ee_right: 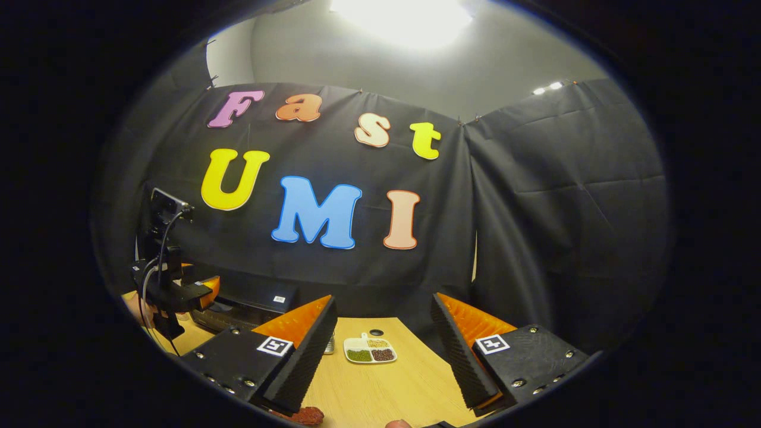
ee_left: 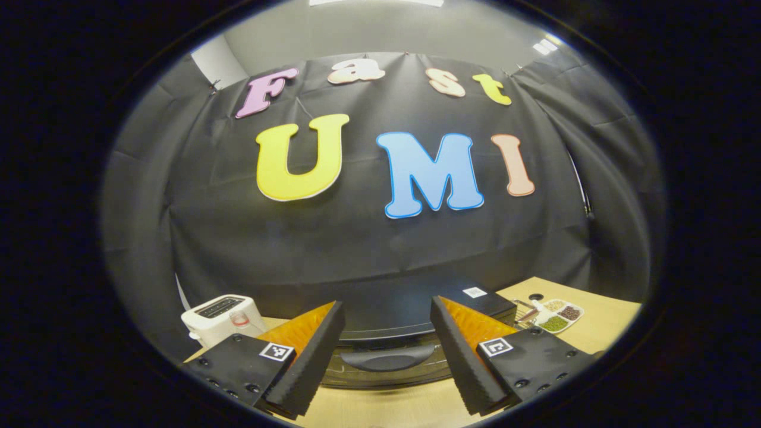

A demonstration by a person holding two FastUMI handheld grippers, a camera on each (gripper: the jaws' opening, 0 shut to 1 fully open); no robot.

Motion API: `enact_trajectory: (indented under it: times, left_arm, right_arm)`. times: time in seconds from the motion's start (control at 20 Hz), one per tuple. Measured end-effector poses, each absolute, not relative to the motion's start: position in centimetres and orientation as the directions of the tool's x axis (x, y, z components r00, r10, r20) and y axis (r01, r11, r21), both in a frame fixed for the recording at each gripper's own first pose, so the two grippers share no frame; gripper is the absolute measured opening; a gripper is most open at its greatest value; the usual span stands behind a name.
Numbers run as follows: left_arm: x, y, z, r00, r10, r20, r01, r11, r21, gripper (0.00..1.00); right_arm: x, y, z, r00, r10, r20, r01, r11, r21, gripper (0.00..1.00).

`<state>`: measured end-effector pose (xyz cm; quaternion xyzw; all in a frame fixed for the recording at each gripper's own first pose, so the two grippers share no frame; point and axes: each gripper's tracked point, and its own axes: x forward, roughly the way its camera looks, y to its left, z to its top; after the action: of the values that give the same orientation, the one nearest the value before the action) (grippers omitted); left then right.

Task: Open the electric oven with the left hand, put the food in, and close the electric oven.

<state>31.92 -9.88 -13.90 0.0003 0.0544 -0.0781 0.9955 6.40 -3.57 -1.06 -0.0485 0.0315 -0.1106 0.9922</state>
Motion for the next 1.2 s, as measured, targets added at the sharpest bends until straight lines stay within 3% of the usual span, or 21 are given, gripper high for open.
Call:
enact_trajectory:
  times: [0.1, 0.15, 0.2, 0.25, 0.3, 0.35, 0.5, 0.85, 1.0, 1.2]
  left_arm:
    - [33.1, -10.3, -15.6, 0.977, -0.166, -0.132, 0.167, 0.986, -0.007, 0.91]
    - [33.6, -10.5, -16.3, 0.975, -0.169, -0.143, 0.169, 0.986, -0.009, 1.00]
    - [34.0, -10.6, -17.1, 0.973, -0.174, -0.151, 0.174, 0.985, -0.014, 0.91]
    - [34.3, -10.6, -17.8, 0.972, -0.176, -0.157, 0.176, 0.984, -0.015, 1.00]
    - [34.5, -10.5, -18.6, 0.971, -0.172, -0.165, 0.172, 0.985, -0.015, 0.92]
    - [34.6, -10.4, -19.4, 0.969, -0.169, -0.178, 0.168, 0.986, -0.019, 1.00]
    - [34.5, -10.3, -21.6, 0.962, -0.168, -0.216, 0.165, 0.986, -0.033, 0.98]
    - [33.5, -10.4, -21.8, 0.969, -0.172, -0.175, 0.164, 0.985, -0.059, 0.98]
    - [32.0, -10.5, -22.0, 0.970, -0.168, -0.175, 0.161, 0.986, -0.051, 1.00]
    - [29.2, -10.4, -22.7, 0.964, -0.172, -0.204, 0.166, 0.985, -0.046, 0.96]
  right_arm:
    - [6.4, -3.5, -1.6, 0.969, -0.236, -0.074, 0.227, 0.967, -0.112, 0.96]
    - [6.3, -3.3, -1.8, 0.968, -0.238, -0.084, 0.228, 0.967, -0.113, 0.96]
    - [6.3, -3.2, -2.0, 0.966, -0.241, -0.092, 0.230, 0.966, -0.115, 0.96]
    - [6.2, -3.0, -2.1, 0.965, -0.243, -0.099, 0.231, 0.966, -0.119, 0.96]
    - [6.0, -2.8, -2.1, 0.965, -0.241, -0.103, 0.228, 0.966, -0.124, 0.96]
    - [5.9, -2.5, -1.9, 0.966, -0.237, -0.100, 0.223, 0.966, -0.129, 0.96]
    - [5.5, -2.3, -1.5, 0.968, -0.238, -0.084, 0.222, 0.961, -0.167, 0.96]
    - [5.1, -0.6, -1.5, 0.979, -0.179, -0.094, 0.162, 0.974, -0.161, 0.96]
    - [5.2, 0.1, -1.6, 0.985, -0.141, -0.095, 0.124, 0.978, -0.167, 0.96]
    - [5.5, 0.4, -1.2, 0.991, -0.105, -0.083, 0.090, 0.982, -0.168, 0.96]
